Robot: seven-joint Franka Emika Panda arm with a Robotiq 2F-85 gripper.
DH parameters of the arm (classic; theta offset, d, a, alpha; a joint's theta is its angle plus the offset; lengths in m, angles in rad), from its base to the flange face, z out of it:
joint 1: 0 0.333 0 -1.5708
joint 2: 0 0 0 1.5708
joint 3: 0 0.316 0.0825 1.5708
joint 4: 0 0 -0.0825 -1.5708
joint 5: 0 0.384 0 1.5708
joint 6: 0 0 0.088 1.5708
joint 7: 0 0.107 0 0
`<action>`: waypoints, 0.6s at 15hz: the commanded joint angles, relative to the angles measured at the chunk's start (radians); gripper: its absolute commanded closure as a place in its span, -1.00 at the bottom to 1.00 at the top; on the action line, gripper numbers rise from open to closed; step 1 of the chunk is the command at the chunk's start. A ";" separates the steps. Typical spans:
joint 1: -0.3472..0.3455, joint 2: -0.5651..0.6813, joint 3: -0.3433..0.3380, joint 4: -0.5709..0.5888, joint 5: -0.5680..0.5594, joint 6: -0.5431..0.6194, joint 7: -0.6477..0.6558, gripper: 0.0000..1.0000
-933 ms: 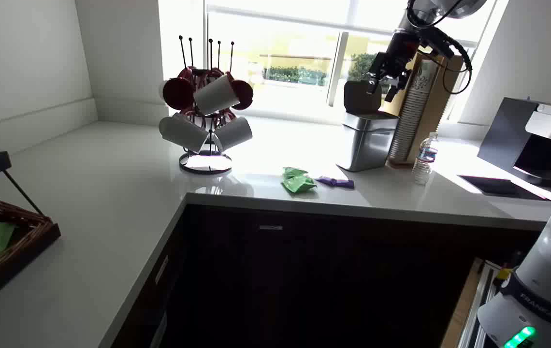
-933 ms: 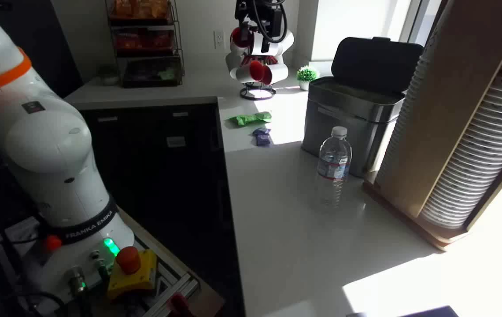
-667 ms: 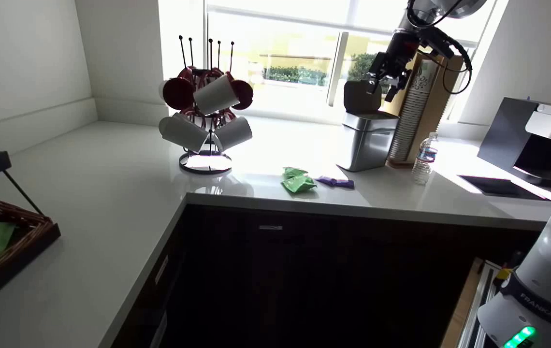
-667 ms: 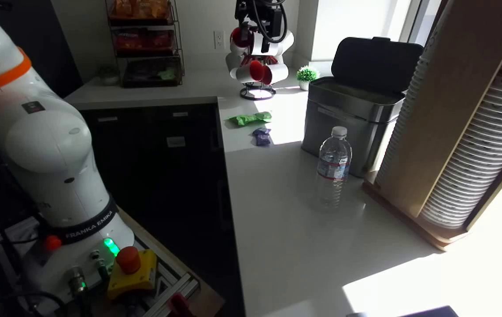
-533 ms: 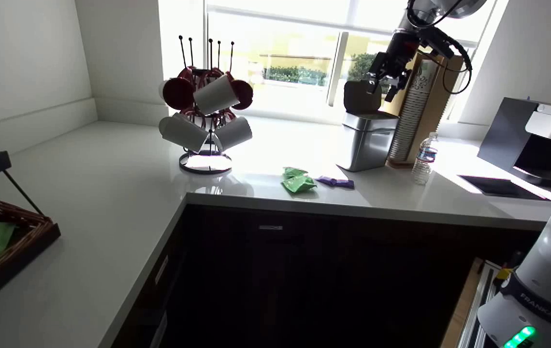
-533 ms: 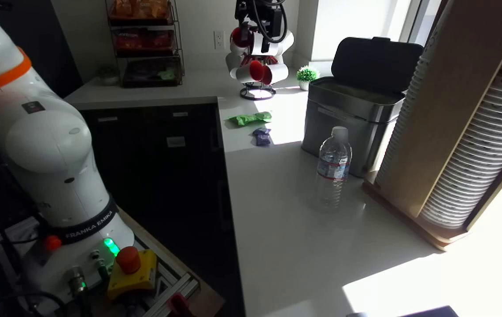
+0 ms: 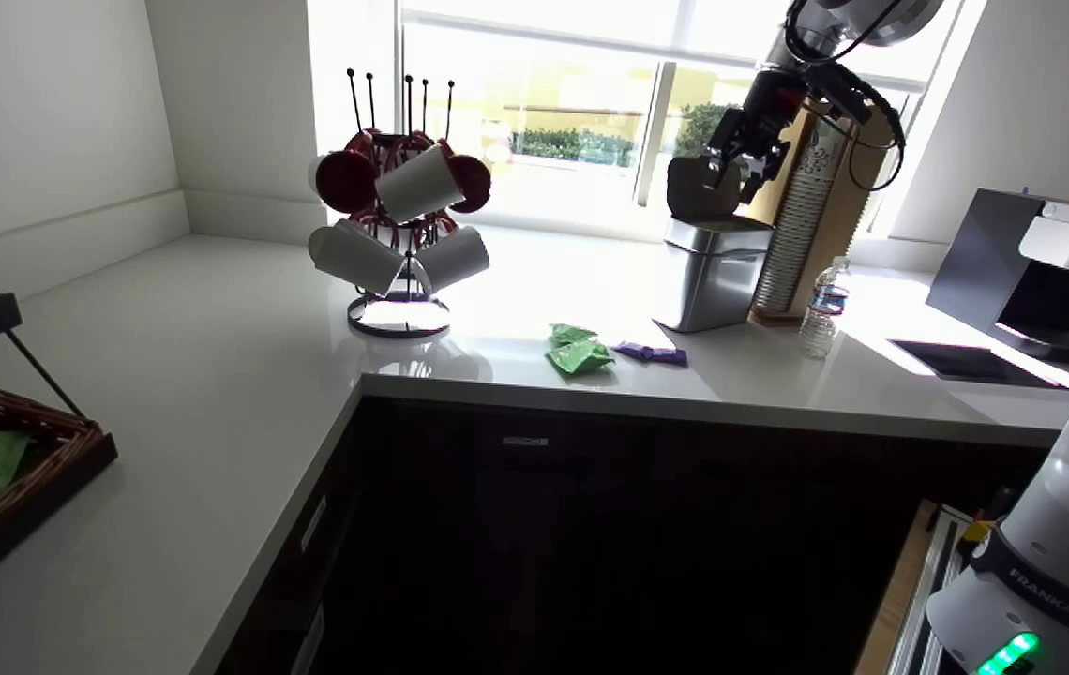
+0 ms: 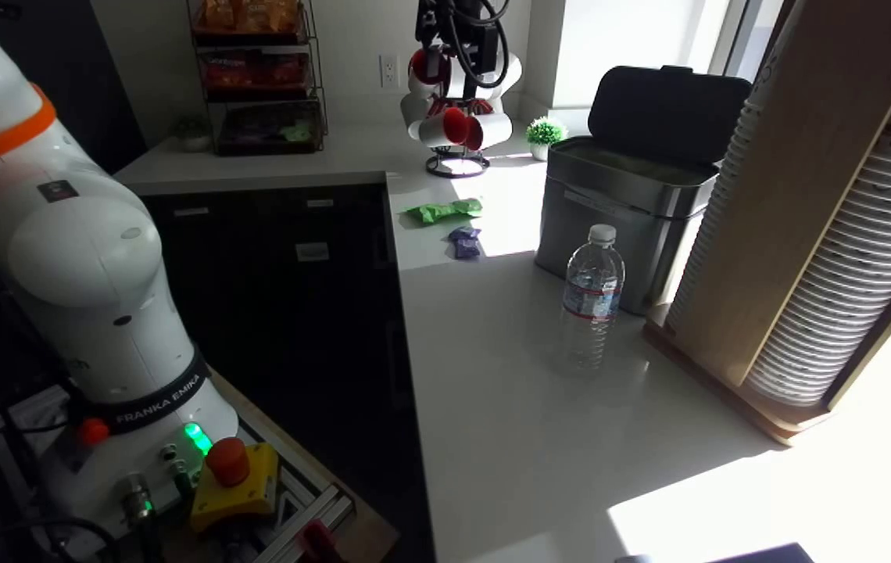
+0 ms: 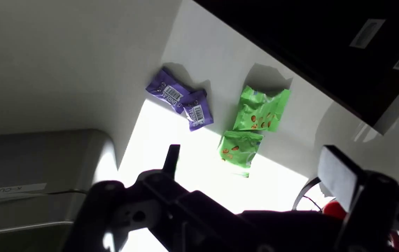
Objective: Move one purple sachet to the left, one green sachet to the right and then one green sachet to the left
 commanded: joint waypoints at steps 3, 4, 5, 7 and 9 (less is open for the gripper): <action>-0.001 -0.031 0.015 -0.128 0.080 0.143 -0.105 -1.00; 0.002 -0.034 0.019 -0.157 0.088 0.190 -0.121 -1.00; 0.005 -0.035 0.022 -0.180 0.095 0.230 -0.137 -1.00; 0.016 -0.039 0.025 -0.234 0.129 0.318 -0.174 -1.00; 0.032 -0.033 0.031 -0.278 0.142 0.376 -0.220 -1.00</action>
